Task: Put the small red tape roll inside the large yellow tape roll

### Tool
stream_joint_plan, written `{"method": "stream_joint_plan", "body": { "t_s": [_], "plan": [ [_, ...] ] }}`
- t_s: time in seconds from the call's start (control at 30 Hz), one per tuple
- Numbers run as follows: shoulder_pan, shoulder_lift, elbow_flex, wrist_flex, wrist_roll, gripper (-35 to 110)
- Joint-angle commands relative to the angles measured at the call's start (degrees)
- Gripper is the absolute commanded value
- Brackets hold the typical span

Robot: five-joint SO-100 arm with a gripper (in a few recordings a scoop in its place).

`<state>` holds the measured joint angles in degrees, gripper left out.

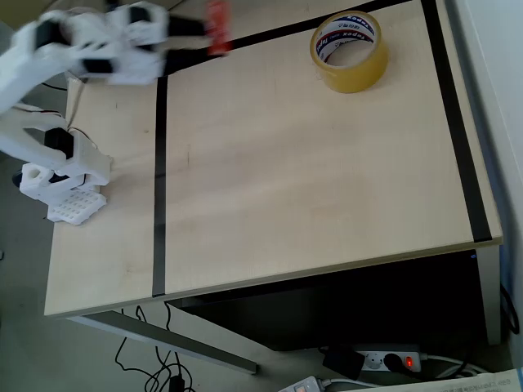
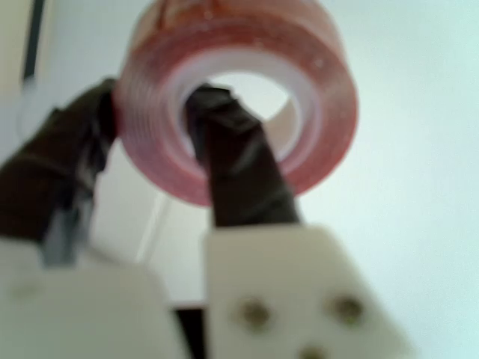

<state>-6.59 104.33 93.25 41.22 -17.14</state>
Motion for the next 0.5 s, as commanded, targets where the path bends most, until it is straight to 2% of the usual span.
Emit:
{"method": "stream_joint_plan", "body": {
  "t_s": [0.0, 0.23, 0.37, 0.47],
  "plan": [
    [-2.8, -18.0, -18.5, -3.0, -0.6, 0],
    [-5.3, -41.6, -37.5, -1.8, -0.3, 0],
    [-5.6, -51.9, -51.2, 4.5, -0.3, 0],
    [-5.6, -61.0, -67.3, 13.1, -0.3, 0]
  ]
}}
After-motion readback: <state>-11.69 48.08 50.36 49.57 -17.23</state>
